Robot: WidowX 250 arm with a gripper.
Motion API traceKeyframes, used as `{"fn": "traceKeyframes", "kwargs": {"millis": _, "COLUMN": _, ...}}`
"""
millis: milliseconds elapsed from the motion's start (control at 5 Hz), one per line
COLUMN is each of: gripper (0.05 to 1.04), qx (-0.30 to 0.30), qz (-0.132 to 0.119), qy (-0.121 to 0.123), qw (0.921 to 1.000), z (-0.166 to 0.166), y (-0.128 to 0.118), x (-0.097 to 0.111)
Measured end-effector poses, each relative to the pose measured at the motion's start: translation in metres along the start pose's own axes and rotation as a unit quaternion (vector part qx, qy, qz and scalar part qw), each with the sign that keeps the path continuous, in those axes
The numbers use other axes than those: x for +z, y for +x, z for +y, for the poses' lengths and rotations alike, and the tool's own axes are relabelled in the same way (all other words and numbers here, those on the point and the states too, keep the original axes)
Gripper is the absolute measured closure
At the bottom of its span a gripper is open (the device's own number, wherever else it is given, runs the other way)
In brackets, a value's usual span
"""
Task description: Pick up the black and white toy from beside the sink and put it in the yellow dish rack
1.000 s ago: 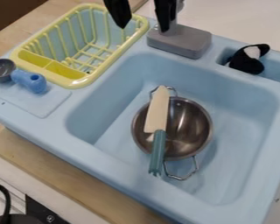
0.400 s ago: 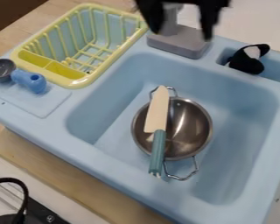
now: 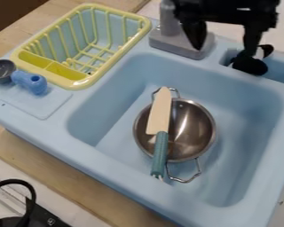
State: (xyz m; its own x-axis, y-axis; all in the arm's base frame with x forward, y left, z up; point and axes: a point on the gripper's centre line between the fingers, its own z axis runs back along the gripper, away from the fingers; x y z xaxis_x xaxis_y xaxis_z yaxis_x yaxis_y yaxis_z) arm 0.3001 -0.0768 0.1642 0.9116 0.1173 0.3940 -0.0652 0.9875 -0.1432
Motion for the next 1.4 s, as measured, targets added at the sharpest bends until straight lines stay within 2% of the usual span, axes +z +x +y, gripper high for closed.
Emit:
{"fn": "traceKeyframes", "kwargs": {"millis": 200, "gripper": 0.086, "qx": 0.016, "qz": -0.011, "qy": 0.019, "qw": 0.9996, "z": -0.005, "y": 0.008, "x": -0.015}}
{"fn": "traceKeyframes", "kwargs": {"millis": 400, "gripper": 0.086, "qx": 0.013, "qz": -0.024, "qy": 0.009, "qw": 0.9996, "z": -0.013, "y": 0.014, "x": -0.032}}
{"fn": "traceKeyframes", "kwargs": {"millis": 600, "gripper": 0.086, "qx": 0.020, "qz": -0.030, "qy": -0.005, "qw": 0.9993, "z": -0.022, "y": 0.022, "x": -0.041}}
{"fn": "traceKeyframes", "kwargs": {"millis": 800, "gripper": 0.087, "qx": 0.021, "qz": -0.025, "qy": 0.007, "qw": 0.9994, "z": -0.025, "y": 0.026, "x": -0.051}}
{"fn": "traceKeyframes", "kwargs": {"millis": 1000, "gripper": 0.086, "qx": 0.019, "qz": 0.006, "qy": 0.032, "qw": 0.9993, "z": -0.023, "y": 0.027, "x": -0.065}}
{"fn": "traceKeyframes", "kwargs": {"millis": 1200, "gripper": 0.129, "qx": 0.015, "qz": 0.023, "qy": 0.041, "qw": 0.9988, "z": -0.022, "y": 0.024, "x": -0.072}}
{"fn": "traceKeyframes", "kwargs": {"millis": 1400, "gripper": 0.391, "qx": 0.015, "qz": 0.019, "qy": 0.045, "qw": 0.9987, "z": -0.024, "y": 0.023, "x": -0.073}}
